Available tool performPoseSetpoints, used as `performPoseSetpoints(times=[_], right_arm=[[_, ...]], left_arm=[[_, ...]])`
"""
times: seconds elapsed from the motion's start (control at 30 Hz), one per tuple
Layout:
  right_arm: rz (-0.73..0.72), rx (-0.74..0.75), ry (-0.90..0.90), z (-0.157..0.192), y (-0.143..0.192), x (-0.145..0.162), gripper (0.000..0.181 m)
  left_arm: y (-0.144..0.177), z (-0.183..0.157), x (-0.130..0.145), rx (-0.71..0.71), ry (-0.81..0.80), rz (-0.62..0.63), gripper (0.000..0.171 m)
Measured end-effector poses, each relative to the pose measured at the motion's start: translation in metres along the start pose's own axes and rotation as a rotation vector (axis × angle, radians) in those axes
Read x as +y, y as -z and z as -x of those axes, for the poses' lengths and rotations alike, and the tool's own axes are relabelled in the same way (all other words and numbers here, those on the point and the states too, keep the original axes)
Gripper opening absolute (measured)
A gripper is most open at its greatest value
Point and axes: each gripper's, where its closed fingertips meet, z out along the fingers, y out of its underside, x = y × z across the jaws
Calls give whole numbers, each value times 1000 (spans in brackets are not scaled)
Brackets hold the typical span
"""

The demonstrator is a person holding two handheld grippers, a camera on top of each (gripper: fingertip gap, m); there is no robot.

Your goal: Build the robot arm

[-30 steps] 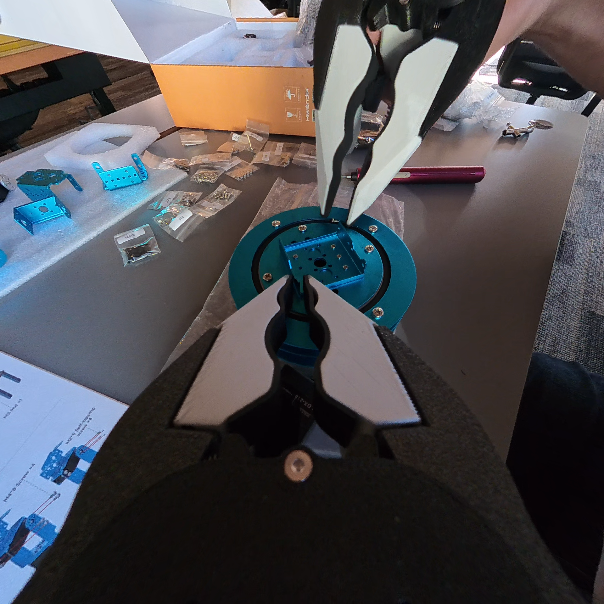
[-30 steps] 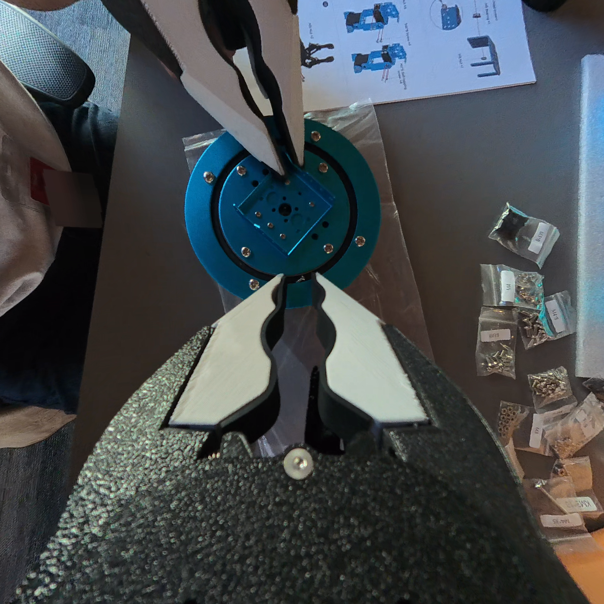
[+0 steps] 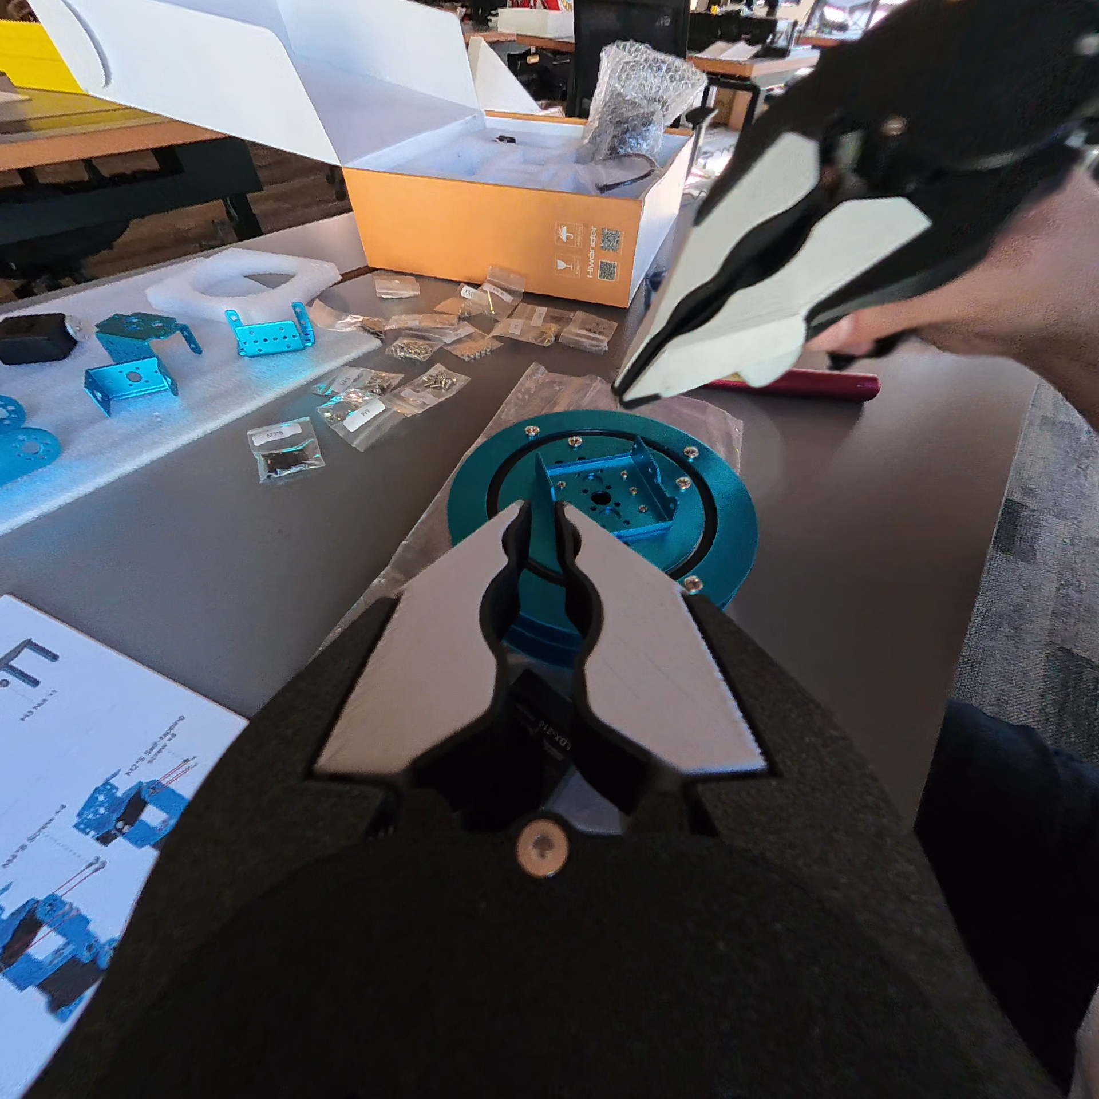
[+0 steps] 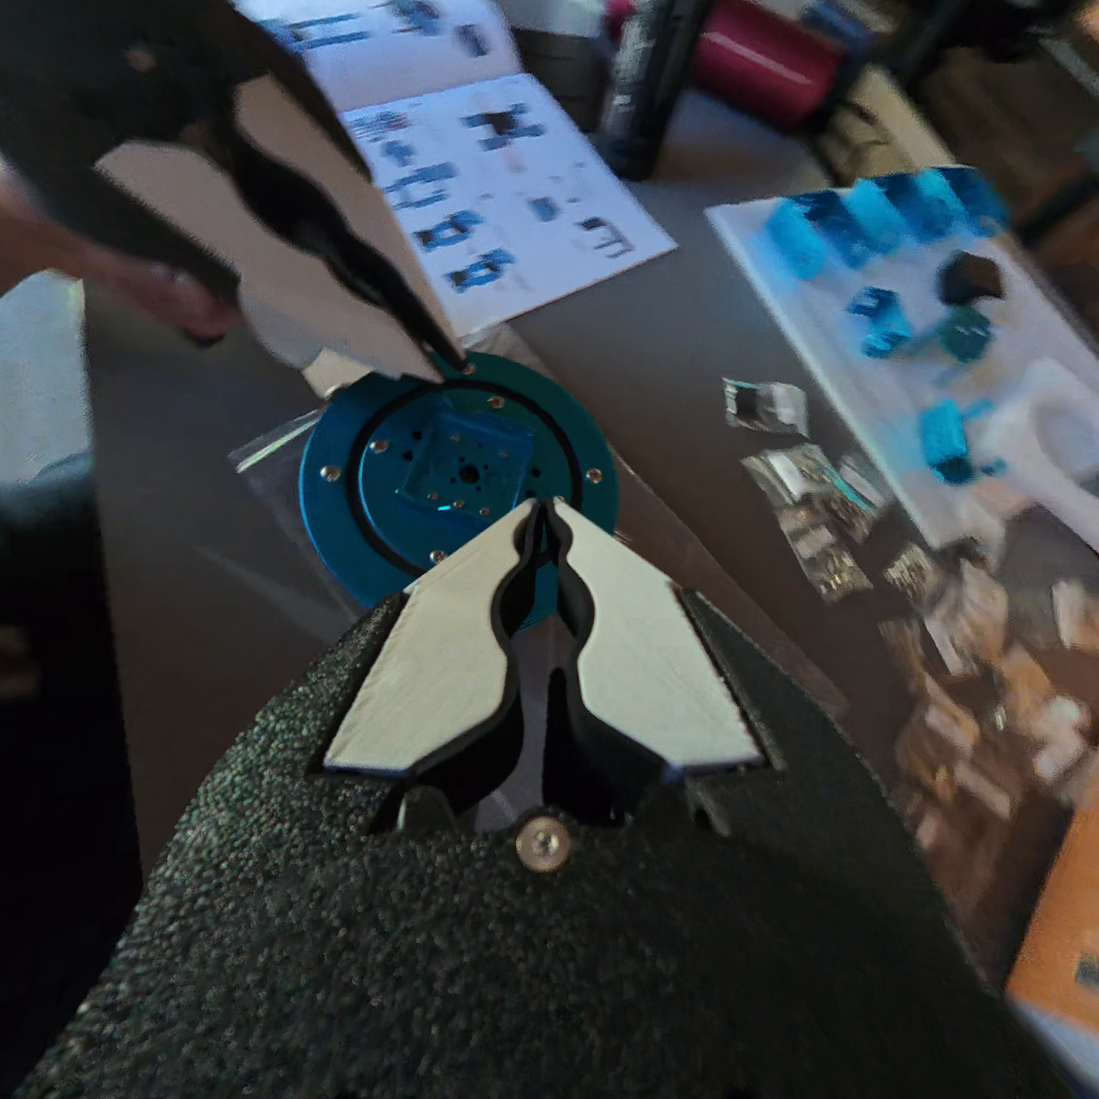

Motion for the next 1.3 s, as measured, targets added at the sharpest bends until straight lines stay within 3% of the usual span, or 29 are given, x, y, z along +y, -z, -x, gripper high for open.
performPoseSetpoints(times=[0.13, 0.33, 0.6, 1.3], right_arm=[[-76, 250, -185, 8, 13, -3, 0], [-92, 388, -441, 12, 13, 11, 0], [-120, 399, -612, 7, 7, 16, 0], [-128, 410, -677, 9, -1, 17, 0]], left_arm=[[-7, -3, 2, 26, 10, -6, 7], [-13, -5, -1, 27, -23, 10, 8], [-20, -4, 3, 38, -31, 67, 3], [-18, -5, 3, 4, -28, 56, 1]])
